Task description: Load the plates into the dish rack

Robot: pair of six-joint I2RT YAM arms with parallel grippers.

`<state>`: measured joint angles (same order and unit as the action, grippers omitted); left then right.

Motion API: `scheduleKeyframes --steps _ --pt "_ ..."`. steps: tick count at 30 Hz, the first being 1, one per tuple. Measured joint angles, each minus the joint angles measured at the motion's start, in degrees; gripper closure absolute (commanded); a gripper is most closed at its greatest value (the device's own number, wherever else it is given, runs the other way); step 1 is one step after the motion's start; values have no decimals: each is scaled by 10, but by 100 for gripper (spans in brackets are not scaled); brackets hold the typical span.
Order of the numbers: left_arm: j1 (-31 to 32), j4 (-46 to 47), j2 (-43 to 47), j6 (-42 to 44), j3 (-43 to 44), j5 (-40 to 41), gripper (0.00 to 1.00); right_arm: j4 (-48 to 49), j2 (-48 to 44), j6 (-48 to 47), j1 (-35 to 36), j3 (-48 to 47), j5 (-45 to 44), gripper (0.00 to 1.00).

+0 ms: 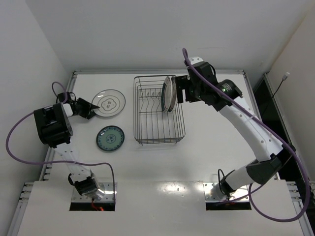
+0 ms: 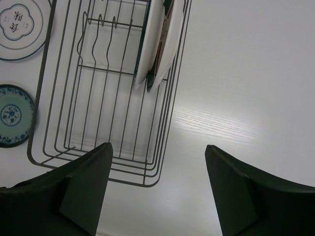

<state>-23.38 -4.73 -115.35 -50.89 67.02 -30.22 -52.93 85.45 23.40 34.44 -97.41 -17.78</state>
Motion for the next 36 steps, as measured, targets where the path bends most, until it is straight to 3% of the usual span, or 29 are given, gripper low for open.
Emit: scheduleKeyframes --steps 7,16,25,30,36 --pt "1 1 -21 2 13 -23 100 -3 -2 10 -15 1 17 27" --pt "4 -9 7 -7 43 -54 100 7 -4 23 -30 9 87 26" --pt "22 86 238 -96 -31 -118 100 110 2 69 -66 77 322 26" --pt "111 147 347 -130 -89 -146 100 247 29 146 -87 133 451 26" --pt "242 159 389 -152 -162 -149 100 360 82 224 -101 159 514 30"
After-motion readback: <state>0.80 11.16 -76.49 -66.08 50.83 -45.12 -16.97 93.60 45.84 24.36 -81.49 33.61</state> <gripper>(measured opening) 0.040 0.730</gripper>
